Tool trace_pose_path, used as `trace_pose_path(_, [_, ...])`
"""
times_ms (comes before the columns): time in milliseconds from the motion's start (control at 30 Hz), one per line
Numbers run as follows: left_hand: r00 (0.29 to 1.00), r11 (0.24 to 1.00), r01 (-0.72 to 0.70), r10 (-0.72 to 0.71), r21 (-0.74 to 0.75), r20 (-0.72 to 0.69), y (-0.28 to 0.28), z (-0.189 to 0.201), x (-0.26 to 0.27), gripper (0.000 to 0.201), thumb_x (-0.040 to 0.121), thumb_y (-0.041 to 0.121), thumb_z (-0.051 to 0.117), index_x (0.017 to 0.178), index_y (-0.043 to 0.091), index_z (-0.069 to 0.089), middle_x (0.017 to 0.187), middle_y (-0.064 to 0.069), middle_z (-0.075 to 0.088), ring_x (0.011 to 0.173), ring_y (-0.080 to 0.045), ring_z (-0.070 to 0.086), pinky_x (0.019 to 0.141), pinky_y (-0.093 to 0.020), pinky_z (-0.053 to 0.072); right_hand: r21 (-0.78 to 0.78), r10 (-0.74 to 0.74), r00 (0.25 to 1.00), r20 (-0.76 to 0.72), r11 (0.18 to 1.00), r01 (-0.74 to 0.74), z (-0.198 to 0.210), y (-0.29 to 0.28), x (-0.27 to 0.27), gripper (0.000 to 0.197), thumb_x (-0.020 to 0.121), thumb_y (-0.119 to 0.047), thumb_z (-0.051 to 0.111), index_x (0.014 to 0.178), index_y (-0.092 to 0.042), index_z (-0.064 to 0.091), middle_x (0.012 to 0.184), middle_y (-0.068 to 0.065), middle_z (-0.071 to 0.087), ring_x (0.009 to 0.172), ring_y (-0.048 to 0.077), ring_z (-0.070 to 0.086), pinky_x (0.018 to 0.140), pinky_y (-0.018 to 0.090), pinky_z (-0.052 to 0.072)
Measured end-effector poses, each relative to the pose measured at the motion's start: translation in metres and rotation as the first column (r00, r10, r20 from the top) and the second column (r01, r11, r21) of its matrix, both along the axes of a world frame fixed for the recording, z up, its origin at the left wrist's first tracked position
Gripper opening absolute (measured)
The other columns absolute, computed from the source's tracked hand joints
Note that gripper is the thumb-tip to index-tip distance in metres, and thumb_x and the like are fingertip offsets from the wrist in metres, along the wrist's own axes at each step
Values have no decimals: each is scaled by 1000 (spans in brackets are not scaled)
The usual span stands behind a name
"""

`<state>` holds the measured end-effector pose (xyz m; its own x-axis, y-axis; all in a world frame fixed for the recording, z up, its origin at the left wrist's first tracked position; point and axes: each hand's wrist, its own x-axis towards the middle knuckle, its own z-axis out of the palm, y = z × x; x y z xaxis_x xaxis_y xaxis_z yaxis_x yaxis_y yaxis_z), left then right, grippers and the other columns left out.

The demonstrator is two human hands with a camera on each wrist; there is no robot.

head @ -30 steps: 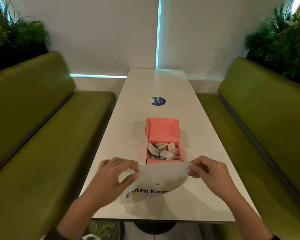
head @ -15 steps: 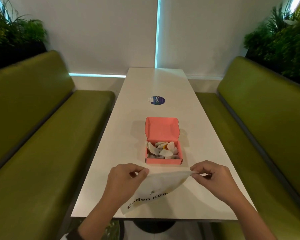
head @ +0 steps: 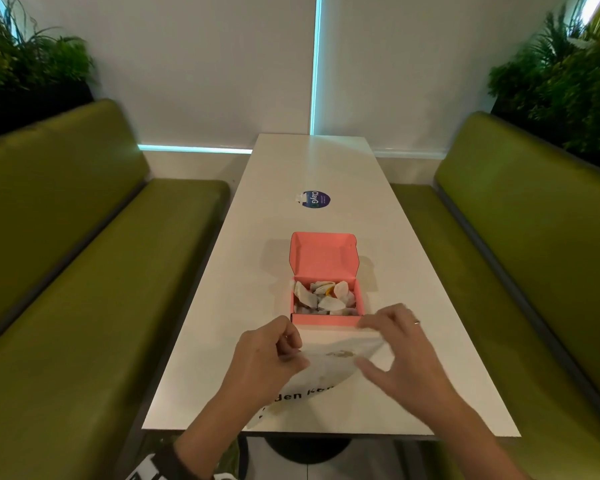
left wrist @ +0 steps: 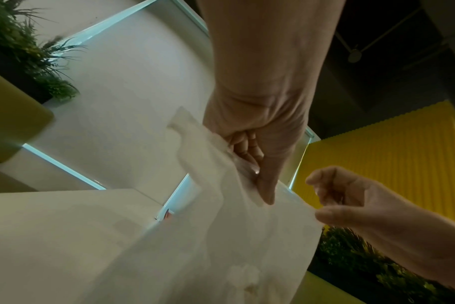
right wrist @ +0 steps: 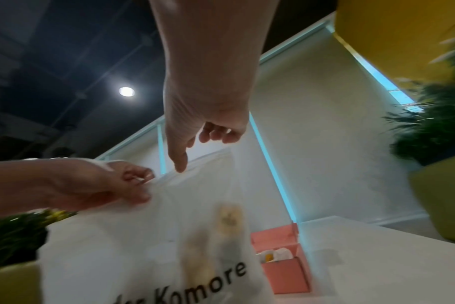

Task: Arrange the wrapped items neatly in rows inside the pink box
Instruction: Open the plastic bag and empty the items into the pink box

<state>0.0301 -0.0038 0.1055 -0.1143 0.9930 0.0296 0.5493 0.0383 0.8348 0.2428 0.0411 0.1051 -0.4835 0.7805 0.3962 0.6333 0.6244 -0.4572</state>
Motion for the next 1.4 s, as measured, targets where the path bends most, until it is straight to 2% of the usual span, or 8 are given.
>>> trace_pose_path(133, [994, 999, 25, -29, 36, 104, 4, -3, 1, 35, 63, 8, 85, 65, 19, 52, 55, 10, 48, 51, -1, 43, 53, -13, 40, 65, 249, 914, 321, 957, -283, -3, -10, -23, 25, 72, -30, 69, 93, -29, 56, 87, -11, 56, 81, 6, 49, 72, 16, 38])
trace_pose_path(300, [988, 998, 55, -61, 43, 144, 3, -5, 0, 21, 74, 12, 78, 67, 20, 60, 59, 16, 55, 57, 0, 49, 58, -11, 43, -97, 98, 879, 467, 994, -59, -7, -8, -34, 41, 68, -14, 75, 104, -26, 60, 90, -7, 62, 80, 12, 58, 66, 22, 48])
trace_pose_path(400, [956, 982, 115, -70, 147, -284, 1, -10, -5, 25, 68, 1, 80, 71, 24, 71, 80, 14, 59, 66, -3, 55, 54, -9, 40, -172, 186, 720, 669, 981, -94, -1, -12, -34, 27, 58, -8, 77, 78, -23, 66, 75, -5, 61, 70, 14, 57, 58, 23, 36])
trace_pose_path(533, [734, 995, 103, -85, -13, -673, -4, -15, 6, 43, 89, 15, 59, 129, 31, 54, 143, 8, 35, 122, -12, 38, 78, -15, 41, -419, 293, 608, 738, 905, 72, -6, -20, -29, 28, 86, -2, 49, 111, -7, 62, 113, 16, 56, 103, 31, 55, 79, 34, 43])
trace_pose_path(733, [777, 983, 148, -181, -104, -603, -7, -20, 16, 79, 87, 26, 62, 146, 28, 10, 149, 11, 18, 119, -12, 44, 93, -24, 45, -515, 230, 873, 431, 857, 28, -9, -14, -54, 26, 89, -7, 42, 102, -9, 63, 103, 11, 61, 88, 21, 54, 78, 30, 45])
trace_pose_path(933, [750, 966, 184, -256, -180, -610, -12, -20, 20, 83, 85, 11, 57, 148, 29, 5, 151, 12, 10, 103, -12, 53, 80, -22, 47, -435, 50, 778, 626, 851, 295, -57, -6, -74, 40, 97, -10, 42, 136, -3, 34, 136, 15, 46, 124, 25, 48, 100, 29, 38])
trace_pose_path(1067, [735, 944, 197, -322, -266, -597, -14, -22, 29, 80, 87, 7, 51, 149, 26, 3, 154, 10, 6, 104, -18, 53, 80, -28, 48, -429, -39, 884, 465, 864, 264, -67, -17, -64, 25, 96, -11, 41, 119, -5, 50, 118, 11, 58, 109, 23, 56, 77, 17, 36])
trace_pose_path(1400, [756, 955, 181, -287, -234, -588, -11, -29, 25, 86, 87, 18, 58, 149, 27, -2, 153, 10, 6, 107, -12, 52, 86, -24, 48, -368, 10, 830, 557, 899, 236, -39, -6, -68, 25, 94, -12, 47, 116, -9, 58, 118, 8, 61, 108, 21, 58, 90, 26, 43])
